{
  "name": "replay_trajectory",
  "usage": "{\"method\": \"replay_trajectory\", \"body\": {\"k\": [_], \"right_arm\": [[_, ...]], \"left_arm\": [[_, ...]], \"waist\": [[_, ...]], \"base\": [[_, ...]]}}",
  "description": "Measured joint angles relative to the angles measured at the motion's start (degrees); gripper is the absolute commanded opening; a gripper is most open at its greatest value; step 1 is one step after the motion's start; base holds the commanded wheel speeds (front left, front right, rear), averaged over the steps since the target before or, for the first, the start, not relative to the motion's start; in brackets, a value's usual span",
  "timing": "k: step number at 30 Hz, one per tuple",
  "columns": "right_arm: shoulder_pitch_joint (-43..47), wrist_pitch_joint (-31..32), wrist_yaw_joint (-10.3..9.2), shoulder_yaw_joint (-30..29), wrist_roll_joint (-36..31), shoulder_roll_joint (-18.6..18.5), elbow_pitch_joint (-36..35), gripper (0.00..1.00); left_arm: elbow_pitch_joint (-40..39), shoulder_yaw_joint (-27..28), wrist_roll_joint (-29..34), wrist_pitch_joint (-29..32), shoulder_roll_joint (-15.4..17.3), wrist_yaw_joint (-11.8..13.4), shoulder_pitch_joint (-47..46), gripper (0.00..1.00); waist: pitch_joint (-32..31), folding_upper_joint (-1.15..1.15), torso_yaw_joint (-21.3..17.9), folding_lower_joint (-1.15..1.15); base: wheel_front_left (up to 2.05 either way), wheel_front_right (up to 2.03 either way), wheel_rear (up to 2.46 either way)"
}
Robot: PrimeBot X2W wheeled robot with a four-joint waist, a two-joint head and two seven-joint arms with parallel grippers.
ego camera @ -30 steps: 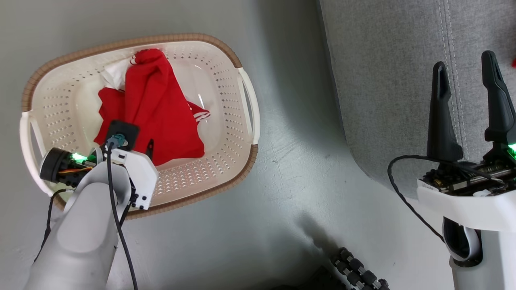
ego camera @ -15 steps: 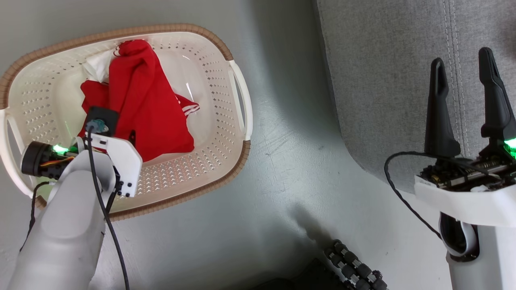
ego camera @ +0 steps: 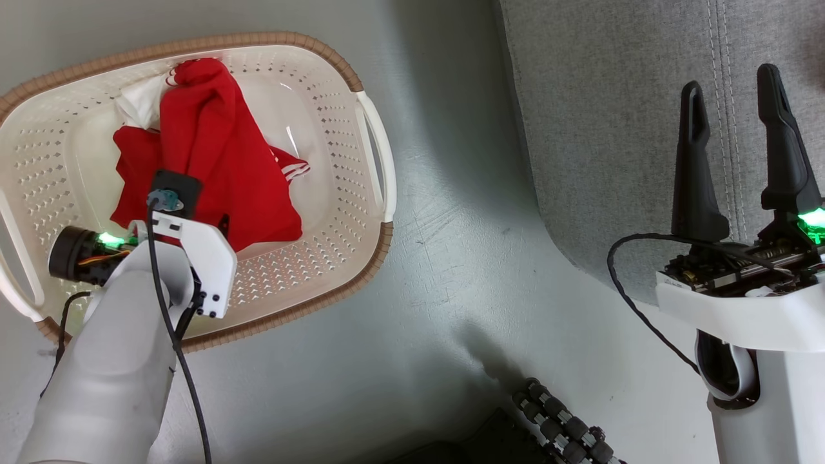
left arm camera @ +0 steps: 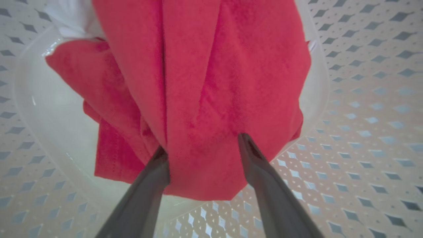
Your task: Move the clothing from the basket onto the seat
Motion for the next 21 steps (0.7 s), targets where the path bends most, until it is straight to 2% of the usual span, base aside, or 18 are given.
{"method": "replay_trajectory", "body": {"k": [1,2,3,21], "right_arm": [[0.0,0.0,0.0,0.0,0.1,0.0,0.2,1.0],[0.0,0.0,0.0,0.0,0.2,0.0,0.3,1.0],[0.0,0.0,0.0,0.0,0.3,0.0,0.4,1.0],[-2.3,-0.5,0.0,0.2,1.6,0.0,2.2,1.0]], "left_arm": [[0.1,-0.2,0.0,0.0,-0.1,-0.2,-0.1,0.31],[0.2,-0.4,0.0,-0.1,-0.1,-0.2,-0.3,0.1],[0.3,-0.5,0.0,-0.3,-0.1,-0.3,-0.5,0.0],[0.5,-1.4,0.4,-7.2,-0.2,-0.8,-0.9,0.0]], "waist": [[0.0,0.0,0.0,0.0],[0.0,0.0,0.0,0.0],[0.0,0.0,-0.1,0.0],[-1.2,0.0,0.9,0.0]], "base": [[0.0,0.0,0.0],[0.0,0.0,0.0],[0.0,0.0,0.0],[0.0,0.0,0.0]]}}
